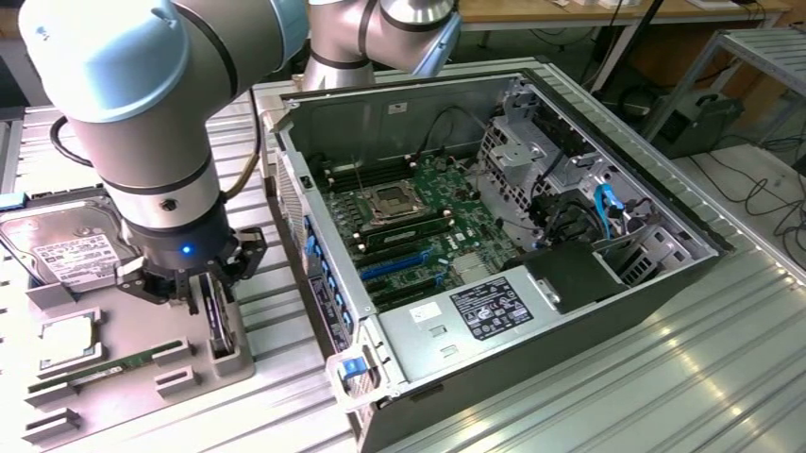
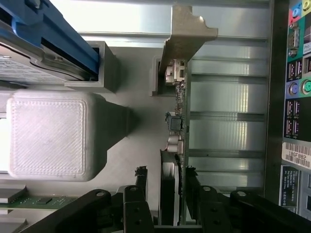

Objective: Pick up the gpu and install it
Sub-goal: 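Pick up the gpu and move the gpu toward the slot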

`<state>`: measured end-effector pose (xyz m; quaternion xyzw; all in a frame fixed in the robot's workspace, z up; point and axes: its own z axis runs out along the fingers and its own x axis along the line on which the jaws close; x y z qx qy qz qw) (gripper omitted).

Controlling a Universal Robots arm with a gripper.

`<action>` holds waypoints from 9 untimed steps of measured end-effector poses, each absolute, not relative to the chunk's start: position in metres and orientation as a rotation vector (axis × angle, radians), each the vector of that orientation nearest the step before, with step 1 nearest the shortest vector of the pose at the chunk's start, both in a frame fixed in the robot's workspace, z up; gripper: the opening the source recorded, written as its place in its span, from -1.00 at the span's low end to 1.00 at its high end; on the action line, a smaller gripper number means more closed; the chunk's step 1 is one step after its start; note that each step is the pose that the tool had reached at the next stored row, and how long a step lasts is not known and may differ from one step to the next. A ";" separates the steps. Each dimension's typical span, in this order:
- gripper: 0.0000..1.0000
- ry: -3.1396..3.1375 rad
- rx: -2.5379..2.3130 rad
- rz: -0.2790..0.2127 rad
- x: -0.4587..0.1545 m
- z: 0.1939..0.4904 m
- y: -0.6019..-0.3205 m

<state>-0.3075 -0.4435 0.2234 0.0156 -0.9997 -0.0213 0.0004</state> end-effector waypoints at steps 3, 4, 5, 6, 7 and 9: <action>-0.15 -3.140 0.049 -0.067 -0.307 0.223 -0.444; -0.15 -3.140 0.049 -0.067 -0.307 0.223 -0.444; -0.15 -3.140 0.049 -0.067 -0.307 0.223 -0.444; -0.15 -3.140 0.049 -0.067 -0.307 0.223 -0.444; -0.15 -3.140 0.049 -0.067 -0.307 0.223 -0.444; -0.15 -3.140 0.049 -0.067 -0.307 0.223 -0.444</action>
